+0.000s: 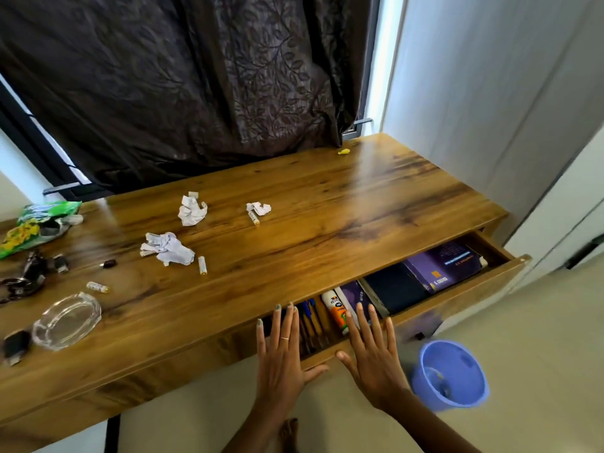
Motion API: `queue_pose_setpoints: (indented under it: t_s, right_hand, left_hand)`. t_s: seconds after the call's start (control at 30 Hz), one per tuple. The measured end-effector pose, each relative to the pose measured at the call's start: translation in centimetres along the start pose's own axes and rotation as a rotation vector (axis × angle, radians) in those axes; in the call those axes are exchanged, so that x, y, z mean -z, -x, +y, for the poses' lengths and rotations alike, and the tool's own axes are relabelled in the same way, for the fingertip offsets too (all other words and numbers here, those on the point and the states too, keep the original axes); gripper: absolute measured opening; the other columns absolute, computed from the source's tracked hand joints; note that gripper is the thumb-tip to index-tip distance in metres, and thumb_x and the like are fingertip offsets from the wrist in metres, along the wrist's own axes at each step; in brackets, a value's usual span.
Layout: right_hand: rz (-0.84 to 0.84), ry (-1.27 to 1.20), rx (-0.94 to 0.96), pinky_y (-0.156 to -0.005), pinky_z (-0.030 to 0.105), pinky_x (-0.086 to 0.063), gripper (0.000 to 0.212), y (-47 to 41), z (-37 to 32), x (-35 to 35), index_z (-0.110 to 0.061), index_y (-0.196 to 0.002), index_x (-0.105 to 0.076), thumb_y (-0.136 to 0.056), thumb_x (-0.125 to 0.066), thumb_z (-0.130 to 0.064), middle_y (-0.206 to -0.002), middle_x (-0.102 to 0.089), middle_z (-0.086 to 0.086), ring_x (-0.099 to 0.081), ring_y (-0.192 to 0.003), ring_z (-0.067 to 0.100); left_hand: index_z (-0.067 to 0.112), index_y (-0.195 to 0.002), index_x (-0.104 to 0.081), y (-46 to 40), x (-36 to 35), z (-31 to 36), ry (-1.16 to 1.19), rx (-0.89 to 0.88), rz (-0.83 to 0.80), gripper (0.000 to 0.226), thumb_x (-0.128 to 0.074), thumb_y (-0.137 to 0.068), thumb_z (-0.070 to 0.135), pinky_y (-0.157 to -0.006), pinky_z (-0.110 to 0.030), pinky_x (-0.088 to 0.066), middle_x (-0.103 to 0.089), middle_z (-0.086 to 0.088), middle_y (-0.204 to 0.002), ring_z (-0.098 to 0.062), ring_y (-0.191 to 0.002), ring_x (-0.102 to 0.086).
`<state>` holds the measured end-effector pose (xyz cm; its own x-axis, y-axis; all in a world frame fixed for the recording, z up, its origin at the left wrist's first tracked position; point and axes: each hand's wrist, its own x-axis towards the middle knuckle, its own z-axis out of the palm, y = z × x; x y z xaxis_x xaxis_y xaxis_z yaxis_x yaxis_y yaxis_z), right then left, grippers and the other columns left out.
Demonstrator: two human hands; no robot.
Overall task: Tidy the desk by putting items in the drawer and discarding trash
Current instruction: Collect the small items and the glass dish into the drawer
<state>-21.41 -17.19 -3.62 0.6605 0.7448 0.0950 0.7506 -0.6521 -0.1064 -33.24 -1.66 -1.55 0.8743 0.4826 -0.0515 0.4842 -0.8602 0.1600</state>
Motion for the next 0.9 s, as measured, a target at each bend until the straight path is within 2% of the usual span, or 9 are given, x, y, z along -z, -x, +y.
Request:
queue_pose_setpoints:
  t_s: [0.13,0.33,0.4,0.47,0.57,0.63,0.73,0.83,0.9]
  right_hand:
    - [0.005,0.103,0.158,-0.110,0.053,-0.017,0.082,-4.9,0.2,1.2,-0.013,-0.148,-0.017,-0.088,-0.020,-0.069,-0.154,-0.022,0.014,-0.017,-0.142,0.032]
    - [-0.009,0.171,0.383,-0.111,0.046,-0.015,0.078,-10.1,0.5,0.4,-0.007,-0.141,-0.034,-0.088,-0.021,-0.063,-0.149,-0.033,0.014,-0.013,-0.142,0.028]
    - [0.043,0.103,0.410,-0.112,0.041,-0.015,0.070,-10.8,0.3,-0.1,-0.005,-0.137,-0.039,-0.093,-0.018,-0.056,-0.142,-0.045,0.015,-0.028,-0.138,0.029]
    - [0.169,0.039,0.434,-0.113,0.039,-0.016,0.063,-11.2,0.0,-0.5,-0.004,-0.129,-0.050,-0.096,-0.022,-0.049,-0.132,-0.056,0.016,-0.046,-0.128,0.029]
    - [0.351,-0.004,0.447,-0.107,0.039,-0.033,0.053,-11.6,-0.6,-0.9,-0.002,-0.113,-0.065,-0.089,-0.041,-0.043,-0.117,-0.065,0.016,-0.061,-0.112,0.029]
    - [0.393,-0.038,0.428,-0.099,0.040,-0.047,0.046,-11.9,-1.2,-0.9,-0.003,-0.105,-0.069,-0.085,-0.048,-0.038,-0.110,-0.069,0.015,-0.065,-0.106,0.029]
    - [0.352,-0.078,0.396,-0.091,0.042,-0.053,0.039,-12.1,-1.8,-0.6,-0.004,-0.101,-0.071,-0.086,-0.050,-0.033,-0.104,-0.071,0.013,-0.066,-0.103,0.029]
    - [0.309,-0.072,0.393,-0.091,0.041,-0.053,0.038,-12.1,-1.9,-0.2,-0.005,-0.100,-0.071,-0.086,-0.050,-0.033,-0.104,-0.071,0.012,-0.066,-0.103,0.028]
    - [0.274,-0.067,0.375,-0.091,0.041,-0.052,0.039,-12.0,-2.0,0.2,-0.005,-0.100,-0.071,-0.086,-0.049,-0.035,-0.104,-0.071,0.012,-0.066,-0.104,0.027]
  left_hand:
    - [0.009,-0.145,-0.027,-2.7,0.4,-1.6,-0.012,0.006,0.012,0.115,-0.029,-0.060,0.086,-0.114,-0.049,-0.001,-0.037,-0.009,-0.150,-0.027,-0.140,-0.026]
    - [0.010,-0.139,-0.039,-5.1,0.4,-2.7,-0.037,-0.077,0.105,0.112,-0.067,-0.053,0.077,-0.114,-0.046,-0.002,-0.046,-0.007,-0.144,-0.026,-0.134,-0.042]
    - [0.011,-0.137,-0.039,-5.7,0.2,-2.8,-0.054,-0.107,0.154,0.108,-0.071,-0.054,0.072,-0.113,-0.045,-0.005,-0.052,-0.006,-0.140,-0.025,-0.130,-0.047]
    - [0.011,-0.135,-0.039,-6.3,-0.2,-3.0,-0.076,-0.153,0.209,0.103,-0.076,-0.055,0.066,-0.113,-0.044,-0.013,-0.056,-0.005,-0.136,-0.024,-0.127,-0.052]
    - [0.012,-0.132,-0.043,-7.1,-0.8,-3.2,-0.094,-0.211,0.290,0.095,-0.083,-0.056,0.053,-0.104,-0.040,-0.041,-0.061,-0.004,-0.130,-0.023,-0.121,-0.057]
    - [0.011,-0.129,-0.051,-7.6,-1.1,-3.4,-0.102,-0.232,0.353,0.077,-0.080,-0.065,0.042,-0.095,-0.038,-0.049,-0.063,-0.004,-0.126,-0.023,-0.118,-0.059]
    - [0.012,-0.122,-0.064,-8.0,-1.6,-3.5,-0.118,-0.248,0.423,0.045,-0.055,-0.082,0.032,-0.093,-0.037,-0.052,-0.065,-0.004,-0.123,-0.022,-0.116,-0.060]
    - [0.013,-0.121,-0.064,-8.0,-1.7,-3.4,-0.091,-0.252,0.416,0.044,-0.050,-0.083,0.030,-0.094,-0.037,-0.052,-0.065,-0.004,-0.123,-0.022,-0.117,-0.060]
    - [0.014,-0.121,-0.064,-7.8,-1.6,-3.3,-0.057,-0.275,0.436,0.046,-0.064,-0.079,0.031,-0.096,-0.037,-0.049,-0.065,-0.003,-0.124,-0.021,-0.117,-0.060]
